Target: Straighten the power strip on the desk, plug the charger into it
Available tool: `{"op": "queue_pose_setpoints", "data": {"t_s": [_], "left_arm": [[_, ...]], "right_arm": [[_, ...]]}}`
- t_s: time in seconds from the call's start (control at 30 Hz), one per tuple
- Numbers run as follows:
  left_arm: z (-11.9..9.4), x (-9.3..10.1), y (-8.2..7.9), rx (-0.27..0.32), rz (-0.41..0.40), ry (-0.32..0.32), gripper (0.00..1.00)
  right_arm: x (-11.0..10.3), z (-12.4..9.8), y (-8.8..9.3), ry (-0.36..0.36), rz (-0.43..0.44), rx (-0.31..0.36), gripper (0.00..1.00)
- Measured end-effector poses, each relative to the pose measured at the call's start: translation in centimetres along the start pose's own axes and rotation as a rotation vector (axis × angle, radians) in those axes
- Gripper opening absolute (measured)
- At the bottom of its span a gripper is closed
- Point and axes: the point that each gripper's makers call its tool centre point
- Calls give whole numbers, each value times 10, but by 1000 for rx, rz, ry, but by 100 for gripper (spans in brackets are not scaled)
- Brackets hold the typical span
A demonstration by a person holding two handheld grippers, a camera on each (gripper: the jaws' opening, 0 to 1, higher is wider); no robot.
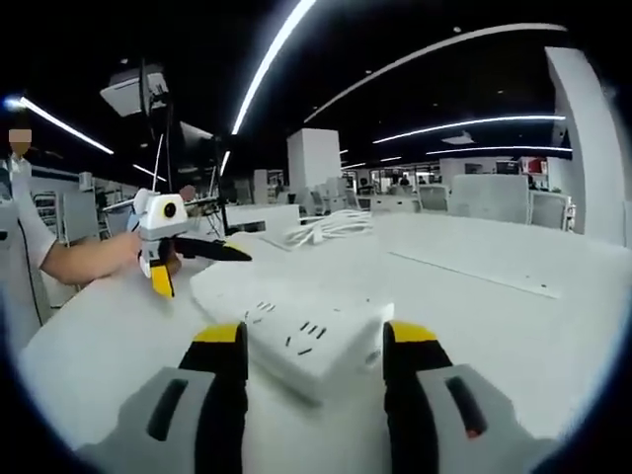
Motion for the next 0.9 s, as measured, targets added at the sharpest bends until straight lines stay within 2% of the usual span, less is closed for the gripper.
{"op": "queue_pose_setpoints", "data": {"t_s": [0.3, 0.63, 0.9], "left_arm": [[3, -2, 0, -7, 1, 4, 84], [5, 0, -1, -10, 2, 12, 83], [7, -3, 2, -23, 5, 8, 78]], "right_arm": [[4, 7, -2, -9, 27, 5, 57], [-12, 3, 2, -16, 45, -3, 57], [-27, 2, 3, -19, 64, -11, 58]]}}
Point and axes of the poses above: the point that each gripper's makers call its tool centre point, and the gripper's own axes: z roughly forward along the fingers, x roughly to its right, y roughly out of its underside, and after that the axes turned 5 degrees about y, right-handed
